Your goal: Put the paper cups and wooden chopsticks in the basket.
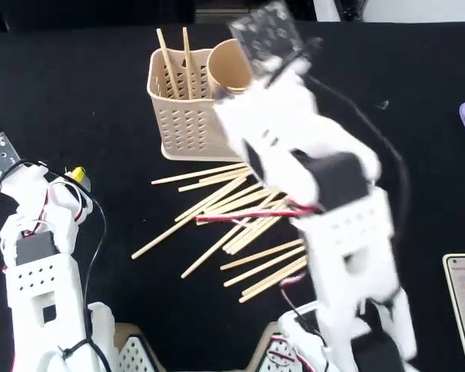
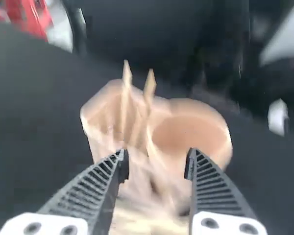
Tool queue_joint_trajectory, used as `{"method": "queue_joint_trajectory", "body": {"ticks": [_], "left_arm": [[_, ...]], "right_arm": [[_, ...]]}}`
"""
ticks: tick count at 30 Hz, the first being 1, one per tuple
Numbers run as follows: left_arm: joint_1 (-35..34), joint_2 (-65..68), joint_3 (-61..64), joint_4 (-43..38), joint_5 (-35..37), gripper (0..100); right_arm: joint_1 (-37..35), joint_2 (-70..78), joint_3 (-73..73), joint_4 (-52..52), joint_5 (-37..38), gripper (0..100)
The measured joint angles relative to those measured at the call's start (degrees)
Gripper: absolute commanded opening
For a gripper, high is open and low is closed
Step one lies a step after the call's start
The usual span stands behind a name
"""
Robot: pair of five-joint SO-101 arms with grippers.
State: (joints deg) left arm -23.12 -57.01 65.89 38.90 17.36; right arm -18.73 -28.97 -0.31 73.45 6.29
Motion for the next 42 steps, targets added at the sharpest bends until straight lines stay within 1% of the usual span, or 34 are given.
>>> {"method": "queue_joint_trajectory", "body": {"ticks": [3, 6, 9, 12, 14, 17, 19, 22, 30, 35, 40, 42], "left_arm": [[0.0, 0.0, 0.0, 0.0, 0.0, 19], [0.0, 0.0, 0.0, 0.0, 0.0, 19], [0.0, 0.0, 0.0, 0.0, 0.0, 19], [0.0, 0.0, 0.0, 0.0, 0.0, 19], [0.0, 0.0, 0.0, 0.0, 0.0, 19], [0.0, 0.0, 0.7, 0.0, 0.0, 19], [0.0, 0.0, 0.7, 0.0, 0.0, 19], [0.0, 0.0, 0.7, 0.0, 0.0, 19], [0.0, 0.0, 0.7, 0.0, 0.0, 19], [0.0, 0.0, 0.7, 0.0, 0.0, 19], [0.0, 0.0, 0.7, 0.0, 0.0, 19], [0.0, 0.0, 0.7, 0.0, 0.0, 19]], "right_arm": [[9.1, -3.0, 5.0, 9.1, 4.4, 19.8], [20.6, -3.4, 14.9, 9.2, 7.7, 19.9], [30.3, -2.9, 28.4, 2.0, 9.3, 19.9], [35.3, 0.3, 40.9, -8.6, 11.0, 19.9], [38.4, 3.0, 44.6, -15.1, 11.5, 19.9], [44.1, 8.1, 44.7, -21.5, 11.4, 19.9], [45.5, 12.7, 44.0, -23.0, 11.4, 19.9], [45.3, 21.2, 40.3, -23.6, 11.5, 19.8], [45.5, 42.8, 24.7, -23.9, 11.4, 19.5], [46.0, 46.8, 20.6, -23.7, 11.8, 19.2], [46.4, 47.6, 20.0, -23.7, 15.9, 8.8], [46.8, 47.6, 19.7, -23.7, 17.4, 7.6]]}}
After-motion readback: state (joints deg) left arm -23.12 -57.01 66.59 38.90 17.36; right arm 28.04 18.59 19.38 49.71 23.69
